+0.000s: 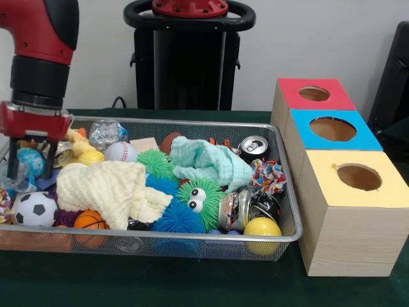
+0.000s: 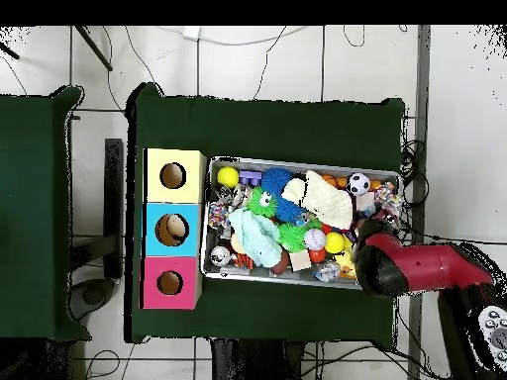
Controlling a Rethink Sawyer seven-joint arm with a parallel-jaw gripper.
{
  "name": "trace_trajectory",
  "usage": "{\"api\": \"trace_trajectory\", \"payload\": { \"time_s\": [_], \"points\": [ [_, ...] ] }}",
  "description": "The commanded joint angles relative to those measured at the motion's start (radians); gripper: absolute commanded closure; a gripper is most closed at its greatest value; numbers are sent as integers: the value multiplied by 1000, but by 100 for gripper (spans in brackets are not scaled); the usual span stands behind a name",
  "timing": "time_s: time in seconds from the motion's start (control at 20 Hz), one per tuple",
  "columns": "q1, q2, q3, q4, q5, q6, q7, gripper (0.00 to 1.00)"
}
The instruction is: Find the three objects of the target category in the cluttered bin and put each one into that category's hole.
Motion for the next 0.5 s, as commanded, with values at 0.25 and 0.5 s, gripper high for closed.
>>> {"api": "trace_trajectory", "payload": {
  "time_s": [0.25, 0.5],
  "points": [
    [123, 152, -214, -122, 16, -196, 165, 0],
    [81, 149, -169, -118, 7, -173, 125, 0]
  ]
}}
